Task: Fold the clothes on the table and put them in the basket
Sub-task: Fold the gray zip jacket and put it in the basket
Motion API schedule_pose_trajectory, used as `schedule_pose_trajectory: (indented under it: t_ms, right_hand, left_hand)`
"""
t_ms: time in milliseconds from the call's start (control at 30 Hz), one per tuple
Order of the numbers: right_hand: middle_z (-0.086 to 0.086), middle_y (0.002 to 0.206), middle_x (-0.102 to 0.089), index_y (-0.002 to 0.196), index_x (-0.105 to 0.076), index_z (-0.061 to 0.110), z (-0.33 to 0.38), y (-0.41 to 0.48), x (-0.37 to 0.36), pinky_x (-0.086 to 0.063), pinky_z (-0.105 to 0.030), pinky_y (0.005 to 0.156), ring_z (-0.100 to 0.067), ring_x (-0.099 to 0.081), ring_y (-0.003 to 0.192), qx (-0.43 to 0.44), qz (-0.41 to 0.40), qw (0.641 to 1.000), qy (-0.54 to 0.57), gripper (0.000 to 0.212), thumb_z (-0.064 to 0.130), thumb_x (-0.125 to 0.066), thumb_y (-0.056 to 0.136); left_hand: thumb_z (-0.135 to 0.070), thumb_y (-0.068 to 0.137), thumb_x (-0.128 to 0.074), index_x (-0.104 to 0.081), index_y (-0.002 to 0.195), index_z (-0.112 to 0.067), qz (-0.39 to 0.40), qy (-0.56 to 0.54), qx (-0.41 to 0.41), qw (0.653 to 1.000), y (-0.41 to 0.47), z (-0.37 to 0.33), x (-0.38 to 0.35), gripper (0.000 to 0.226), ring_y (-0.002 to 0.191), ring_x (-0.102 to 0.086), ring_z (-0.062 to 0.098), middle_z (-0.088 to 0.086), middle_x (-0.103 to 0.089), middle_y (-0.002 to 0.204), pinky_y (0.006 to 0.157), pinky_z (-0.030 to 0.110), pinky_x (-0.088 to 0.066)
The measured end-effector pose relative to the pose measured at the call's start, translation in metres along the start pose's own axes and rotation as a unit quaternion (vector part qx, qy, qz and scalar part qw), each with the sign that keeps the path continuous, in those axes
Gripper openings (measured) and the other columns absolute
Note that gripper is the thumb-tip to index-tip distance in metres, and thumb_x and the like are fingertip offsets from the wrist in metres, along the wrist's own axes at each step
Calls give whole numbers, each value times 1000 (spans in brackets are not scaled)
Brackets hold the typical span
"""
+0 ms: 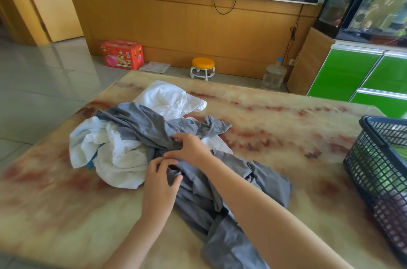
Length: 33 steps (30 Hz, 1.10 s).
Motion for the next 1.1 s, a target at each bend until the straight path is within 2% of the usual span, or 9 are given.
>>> schedule_pose_trajectory:
  t_ms: [67,133,400,500,633,733,867,967,1100]
  right_hand:
    - [-2,93,-66,97,-67,18,-4,5,8,-50,-32,69,-22,-62,88,-14,-68,998,-14,18,29,-71,83]
    - [-1,75,-62,81,-64,16,-20,3,37,-45,-30,59,-21,-58,72,-52,-145,988,30,13,27,-70,83]
    - [-10,83,-65,85,-68,12,-160,-57,190,-48,-32,68,-23,-60,76,-229,-378,887,135,9,16,-73,79]
    - [-14,85,-68,85,-69,10,-207,-85,225,-57,-46,77,-31,-67,80,-281,-431,842,160,14,18,-76,76]
    - [-19,79,-66,95,-68,-2,-247,-108,224,-58,-49,66,-31,-63,64,-351,-324,873,100,28,22,-74,82]
    - [-22,104,-65,126,-53,-3,-247,-111,200,-42,-34,59,-30,-60,84,-350,-199,915,31,61,35,-72,83]
    - [0,108,-69,117,-63,18,-238,-117,163,-53,-39,85,-23,-65,98,-339,-81,931,112,55,55,-69,76]
    - [1,119,-64,128,-55,21,-232,-127,161,-51,-47,92,-21,-62,102,-312,-132,923,181,71,61,-69,71]
    - [-7,123,-59,139,-43,11,-218,-166,163,-55,-39,78,-24,-64,97,-326,-228,909,123,89,62,-67,70]
  left_hand:
    - [-10,79,-70,-60,107,-20,13,5,13,1000,0,5,0,31,100,-50,9,-9,-44,110,89,28,-44]
    - [-14,81,-69,-58,112,-23,33,9,19,999,0,9,-2,34,98,-51,8,-11,-43,113,85,26,-44]
    - [-21,87,-66,-35,144,-29,61,36,1,998,3,12,-10,65,106,-55,14,-8,-53,114,86,28,-45]
    - [-24,87,-66,-33,146,-25,62,42,19,997,6,16,-17,68,112,-55,17,-6,-58,123,98,37,-42]
    - [-33,90,-60,-57,126,-28,69,104,2,992,8,15,-27,37,121,-49,17,-8,-57,124,107,43,-29]
    - [-36,91,-59,-57,127,-27,77,108,-12,991,12,5,-33,37,128,-44,18,-6,-56,127,107,43,-26]
    - [-45,91,-53,-42,139,-31,131,123,-2,984,15,-4,-45,51,140,-27,13,-7,-46,141,115,44,-13]
    - [-47,90,-54,-48,134,-34,123,109,-22,986,15,-16,-47,47,139,-26,12,-14,-45,137,115,48,-6]
    - [-54,88,-53,-56,128,-32,143,51,-66,986,17,-44,-63,46,138,-29,12,-14,-45,138,116,46,-7]
Point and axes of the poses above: each hand's wrist, its own y-axis towards the middle knuckle, its own x-axis out of the back of the hand, z = x × y, the point moved 6 cm from there along y, towards the middle knuckle
